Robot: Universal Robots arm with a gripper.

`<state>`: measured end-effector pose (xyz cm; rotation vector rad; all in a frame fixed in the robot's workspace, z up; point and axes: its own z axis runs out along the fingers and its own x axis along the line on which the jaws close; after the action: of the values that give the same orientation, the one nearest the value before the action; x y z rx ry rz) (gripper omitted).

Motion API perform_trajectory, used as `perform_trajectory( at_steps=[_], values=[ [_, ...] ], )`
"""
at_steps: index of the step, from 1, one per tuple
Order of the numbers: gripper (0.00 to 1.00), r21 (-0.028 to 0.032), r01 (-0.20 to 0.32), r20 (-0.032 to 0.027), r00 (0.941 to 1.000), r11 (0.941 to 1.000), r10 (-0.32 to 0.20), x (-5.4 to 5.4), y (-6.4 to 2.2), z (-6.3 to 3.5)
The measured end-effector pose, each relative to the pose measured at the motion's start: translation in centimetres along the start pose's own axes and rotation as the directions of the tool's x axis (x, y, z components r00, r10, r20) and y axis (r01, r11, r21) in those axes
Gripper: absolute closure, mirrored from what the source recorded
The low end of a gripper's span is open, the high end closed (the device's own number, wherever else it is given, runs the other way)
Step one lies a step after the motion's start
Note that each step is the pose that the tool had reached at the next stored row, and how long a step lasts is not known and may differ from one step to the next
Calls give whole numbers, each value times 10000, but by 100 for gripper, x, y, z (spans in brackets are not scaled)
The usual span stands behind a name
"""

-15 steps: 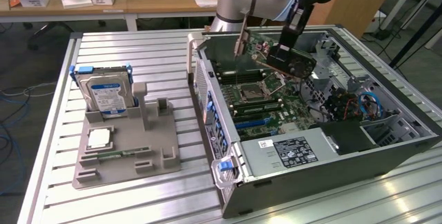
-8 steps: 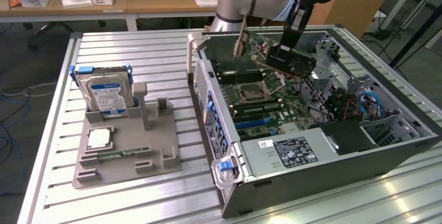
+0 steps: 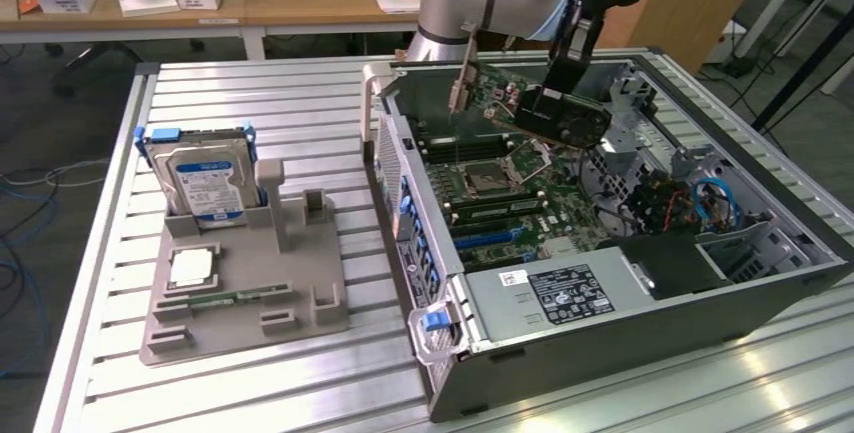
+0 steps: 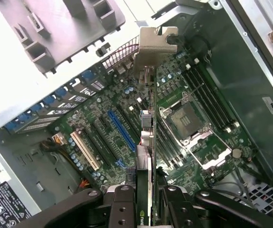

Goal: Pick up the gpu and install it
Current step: 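Insert the gpu into the slot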

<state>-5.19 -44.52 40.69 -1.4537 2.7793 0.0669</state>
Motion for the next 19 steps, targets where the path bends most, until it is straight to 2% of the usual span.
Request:
perform_trajectory(
  at_steps=[10,19],
  values=[
    [74,-21,826,-28,9966,9966,-826,0,0,1],
    [74,-42,1582,-54,9874,9874,-1582,0,0,2]
  ],
)
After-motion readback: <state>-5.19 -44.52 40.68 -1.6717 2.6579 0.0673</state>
